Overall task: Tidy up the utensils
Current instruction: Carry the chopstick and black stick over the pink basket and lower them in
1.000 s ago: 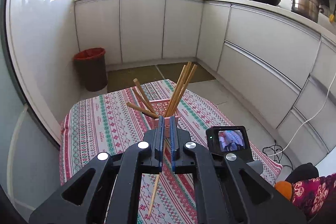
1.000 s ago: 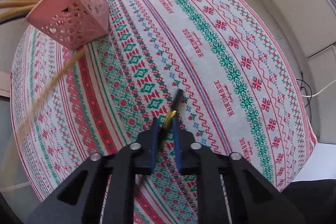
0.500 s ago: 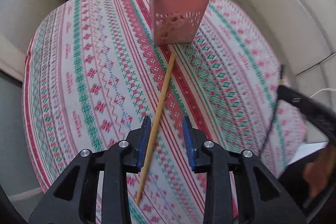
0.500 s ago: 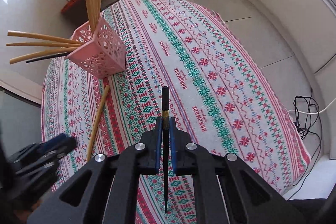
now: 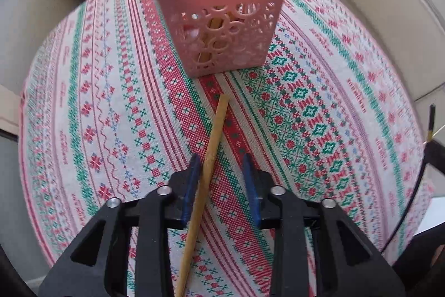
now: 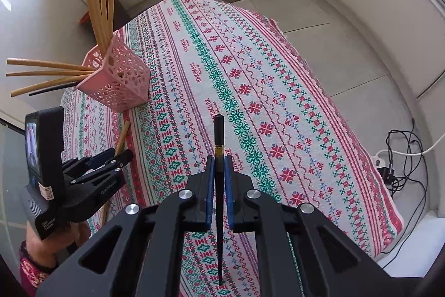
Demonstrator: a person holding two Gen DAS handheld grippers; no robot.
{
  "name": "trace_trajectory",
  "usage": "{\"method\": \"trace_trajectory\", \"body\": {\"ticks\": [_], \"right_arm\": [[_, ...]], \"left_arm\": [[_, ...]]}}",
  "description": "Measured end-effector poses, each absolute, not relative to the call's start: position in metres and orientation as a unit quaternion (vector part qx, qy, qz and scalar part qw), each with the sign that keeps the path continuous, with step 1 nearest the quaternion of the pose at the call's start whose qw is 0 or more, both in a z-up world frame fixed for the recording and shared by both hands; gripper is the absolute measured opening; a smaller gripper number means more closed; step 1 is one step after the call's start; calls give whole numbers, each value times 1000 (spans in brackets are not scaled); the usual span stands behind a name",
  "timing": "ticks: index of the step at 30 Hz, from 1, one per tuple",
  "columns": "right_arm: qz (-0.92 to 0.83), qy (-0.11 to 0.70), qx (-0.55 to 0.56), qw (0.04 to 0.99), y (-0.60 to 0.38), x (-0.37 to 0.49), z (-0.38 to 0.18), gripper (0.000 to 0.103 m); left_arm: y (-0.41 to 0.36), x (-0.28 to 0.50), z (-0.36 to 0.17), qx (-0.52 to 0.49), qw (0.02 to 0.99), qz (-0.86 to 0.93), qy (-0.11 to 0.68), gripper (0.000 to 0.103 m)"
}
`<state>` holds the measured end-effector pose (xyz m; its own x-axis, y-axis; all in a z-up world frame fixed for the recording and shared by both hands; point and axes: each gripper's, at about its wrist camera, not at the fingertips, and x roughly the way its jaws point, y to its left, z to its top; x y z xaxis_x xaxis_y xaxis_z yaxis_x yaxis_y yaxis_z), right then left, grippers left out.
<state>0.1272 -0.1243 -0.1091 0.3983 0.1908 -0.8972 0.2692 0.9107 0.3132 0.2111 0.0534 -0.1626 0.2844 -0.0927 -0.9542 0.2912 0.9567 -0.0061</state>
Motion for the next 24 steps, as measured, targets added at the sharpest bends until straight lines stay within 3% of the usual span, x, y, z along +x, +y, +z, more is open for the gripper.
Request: {"method": "trace_trajectory", "body": {"ticks": [2,5,14,24], "right_arm": [[-22,547,214,809,-124,127,-108,7],[-18,538,212,816,-123,124,-100,7],[21,480,203,853,-125,94,-44,7],[58,424,204,881,-136,72,32,8]], "left_arm": [[62,211,-162,75,795,-122,589,7],[67,198,-155,79,799,-125,583,6],[81,115,-35,36,888,-168,427,7],[67,77,33,-52,934,-188,298,7]]}}
